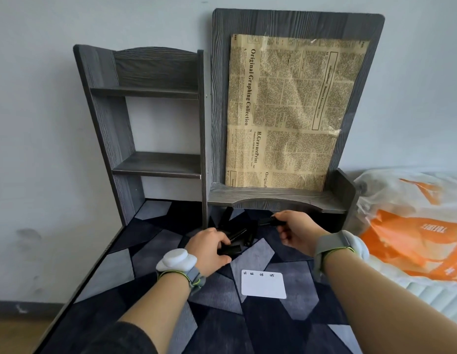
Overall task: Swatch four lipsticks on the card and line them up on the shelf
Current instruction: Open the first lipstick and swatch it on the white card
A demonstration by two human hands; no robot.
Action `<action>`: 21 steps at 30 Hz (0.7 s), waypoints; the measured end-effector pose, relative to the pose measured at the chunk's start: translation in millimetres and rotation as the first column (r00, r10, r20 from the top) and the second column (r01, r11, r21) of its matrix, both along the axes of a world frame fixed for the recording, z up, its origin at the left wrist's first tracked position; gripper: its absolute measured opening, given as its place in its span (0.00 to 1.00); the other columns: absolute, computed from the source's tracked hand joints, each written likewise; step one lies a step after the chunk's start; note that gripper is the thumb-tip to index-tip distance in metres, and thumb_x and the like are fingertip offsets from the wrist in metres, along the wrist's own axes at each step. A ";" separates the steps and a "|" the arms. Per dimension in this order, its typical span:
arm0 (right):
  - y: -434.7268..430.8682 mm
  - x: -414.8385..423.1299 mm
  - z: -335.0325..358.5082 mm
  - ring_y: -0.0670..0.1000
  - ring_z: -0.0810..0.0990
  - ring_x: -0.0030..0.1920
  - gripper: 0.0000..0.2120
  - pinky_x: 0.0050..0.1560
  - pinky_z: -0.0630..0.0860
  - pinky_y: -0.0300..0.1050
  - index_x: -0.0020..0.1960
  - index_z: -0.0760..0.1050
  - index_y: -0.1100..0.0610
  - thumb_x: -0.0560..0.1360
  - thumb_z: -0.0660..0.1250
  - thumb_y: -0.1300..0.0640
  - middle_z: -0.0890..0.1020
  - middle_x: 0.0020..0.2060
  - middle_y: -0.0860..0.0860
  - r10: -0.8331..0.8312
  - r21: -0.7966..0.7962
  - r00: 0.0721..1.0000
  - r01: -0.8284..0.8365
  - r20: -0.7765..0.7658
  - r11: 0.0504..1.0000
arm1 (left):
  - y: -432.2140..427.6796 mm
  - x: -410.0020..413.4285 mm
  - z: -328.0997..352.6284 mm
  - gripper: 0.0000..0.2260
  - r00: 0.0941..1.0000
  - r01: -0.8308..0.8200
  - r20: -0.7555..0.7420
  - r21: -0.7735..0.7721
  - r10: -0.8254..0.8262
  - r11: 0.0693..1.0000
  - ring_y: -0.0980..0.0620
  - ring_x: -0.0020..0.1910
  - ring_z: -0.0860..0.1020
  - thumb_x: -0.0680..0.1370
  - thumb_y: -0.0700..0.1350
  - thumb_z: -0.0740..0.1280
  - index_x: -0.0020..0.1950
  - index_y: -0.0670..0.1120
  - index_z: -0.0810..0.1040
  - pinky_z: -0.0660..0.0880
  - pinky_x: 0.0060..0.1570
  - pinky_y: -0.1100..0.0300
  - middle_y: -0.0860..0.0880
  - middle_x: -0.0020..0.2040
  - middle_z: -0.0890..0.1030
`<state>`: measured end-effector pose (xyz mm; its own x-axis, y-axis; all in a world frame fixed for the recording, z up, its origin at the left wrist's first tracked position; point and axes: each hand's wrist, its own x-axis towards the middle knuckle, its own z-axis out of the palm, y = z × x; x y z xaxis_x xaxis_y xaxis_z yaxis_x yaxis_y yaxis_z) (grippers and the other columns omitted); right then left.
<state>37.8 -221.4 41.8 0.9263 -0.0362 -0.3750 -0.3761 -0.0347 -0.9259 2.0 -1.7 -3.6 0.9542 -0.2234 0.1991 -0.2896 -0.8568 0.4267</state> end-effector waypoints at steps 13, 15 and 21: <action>1.2 -3.2 -4.0 0.49 0.63 0.27 0.08 0.28 0.60 0.40 0.43 0.71 0.56 0.80 0.58 0.57 0.68 0.28 0.53 0.040 -0.011 0.999 -0.040 -0.016 0.999 | 0.3 -0.3 -2.7 0.17 0.999 0.006 -0.046 0.020 -0.005 1.000 0.53 0.49 0.76 0.68 0.55 0.74 0.53 0.52 0.79 0.71 0.47 0.61 0.55 0.47 0.74; 0.1 -3.4 -4.2 0.49 0.63 0.27 0.08 0.28 0.59 0.40 0.43 0.71 0.56 0.80 0.58 0.57 0.68 0.28 0.52 0.041 -0.012 0.999 -0.041 -0.019 0.999 | 0.5 0.1 -2.4 0.18 0.999 0.011 -0.049 0.022 -0.010 1.000 0.54 0.48 0.76 0.67 0.56 0.74 0.53 0.52 0.79 0.71 0.47 0.62 0.55 0.47 0.74; 1.2 -4.7 -1.6 0.49 0.63 0.27 0.09 0.28 0.60 0.40 0.43 0.71 0.56 0.80 0.58 0.57 0.68 0.28 0.52 0.045 -0.018 0.999 -0.046 -0.025 0.999 | 0.2 -0.4 -1.2 0.19 0.999 0.015 -0.037 0.020 -0.014 1.000 0.58 0.43 0.72 0.66 0.57 0.75 0.53 0.52 0.79 0.68 0.44 0.64 0.56 0.46 0.74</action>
<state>33.1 -220.2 40.2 0.9175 -0.0015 -0.3977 -0.3968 -0.0698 -0.9152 1.6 -1.5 -4.8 0.9574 -0.2407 0.1593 -0.2864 -0.8615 0.4194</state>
